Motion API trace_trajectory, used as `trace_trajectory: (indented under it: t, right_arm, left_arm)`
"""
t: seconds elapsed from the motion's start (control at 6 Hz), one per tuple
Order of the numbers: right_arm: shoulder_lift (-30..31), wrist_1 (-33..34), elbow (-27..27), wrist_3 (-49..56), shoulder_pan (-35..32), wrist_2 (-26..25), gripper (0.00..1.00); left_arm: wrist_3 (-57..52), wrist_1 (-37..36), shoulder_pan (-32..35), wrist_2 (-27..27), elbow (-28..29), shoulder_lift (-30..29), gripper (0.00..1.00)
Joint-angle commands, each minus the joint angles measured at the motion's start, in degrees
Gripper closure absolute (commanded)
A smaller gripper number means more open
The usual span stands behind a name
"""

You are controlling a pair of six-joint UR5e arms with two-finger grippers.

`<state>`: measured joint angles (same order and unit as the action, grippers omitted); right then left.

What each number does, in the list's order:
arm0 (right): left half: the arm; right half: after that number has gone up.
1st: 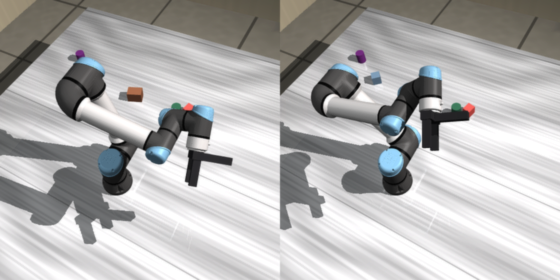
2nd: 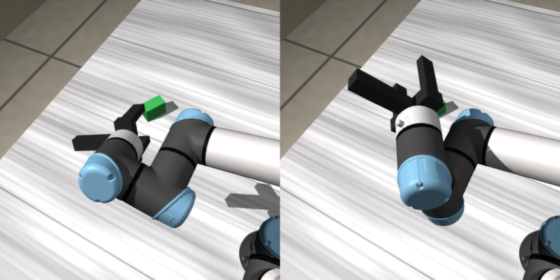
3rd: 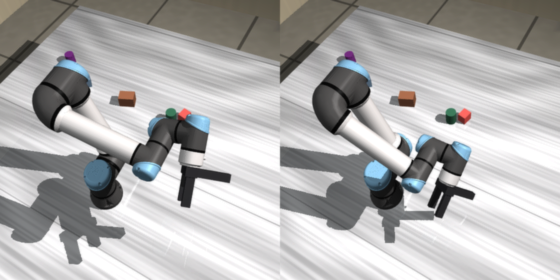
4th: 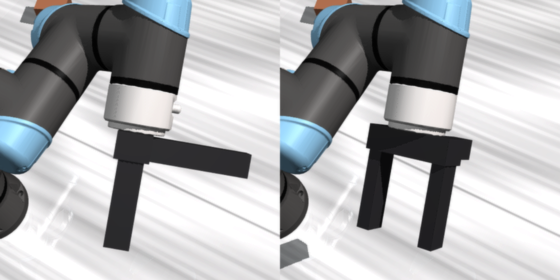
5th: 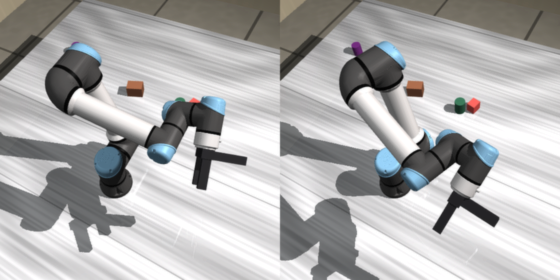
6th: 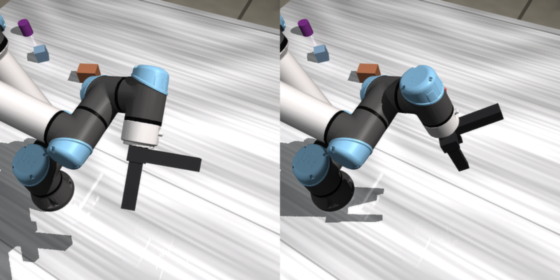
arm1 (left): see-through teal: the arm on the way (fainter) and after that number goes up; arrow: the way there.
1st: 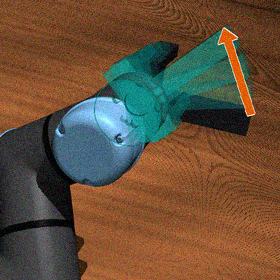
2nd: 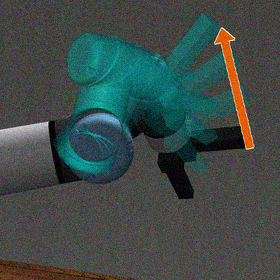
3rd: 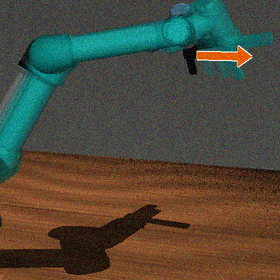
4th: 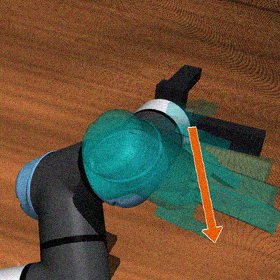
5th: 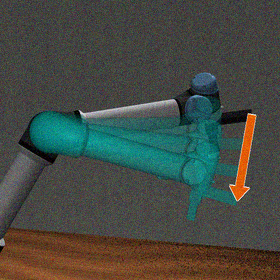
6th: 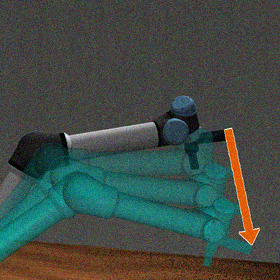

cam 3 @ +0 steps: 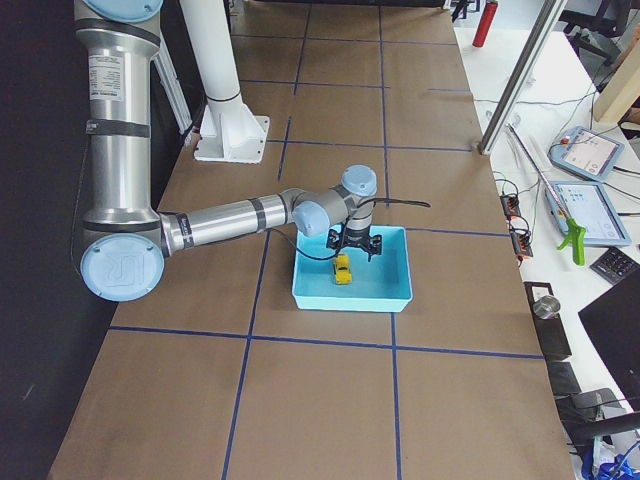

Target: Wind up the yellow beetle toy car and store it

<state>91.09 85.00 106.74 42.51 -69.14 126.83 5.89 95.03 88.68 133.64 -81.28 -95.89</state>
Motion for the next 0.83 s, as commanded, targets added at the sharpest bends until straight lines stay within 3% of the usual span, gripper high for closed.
trace_trajectory:
  t: [0.0,0.17,0.5,0.67]
  right_arm:
    - [-0.3,7.7,2.2,-21.1,-8.2,3.6,0.0]
    - [-0.6,7.0,2.2,-37.5,-8.8,3.5,0.0]
    - [-0.7,6.9,-1.1,-51.9,-12.1,2.8,0.0]
    - [-0.2,6.9,-2.7,-54.4,-13.7,2.8,0.0]
  left_arm:
    - [0.0,0.0,0.0,0.0,0.1,0.0,0.0]
    - [0.0,0.0,0.0,0.0,0.1,0.0,0.0]
    - [0.0,0.0,0.0,0.0,0.2,0.0,0.0]
    - [0.1,0.1,0.0,0.0,0.2,0.0,0.0]
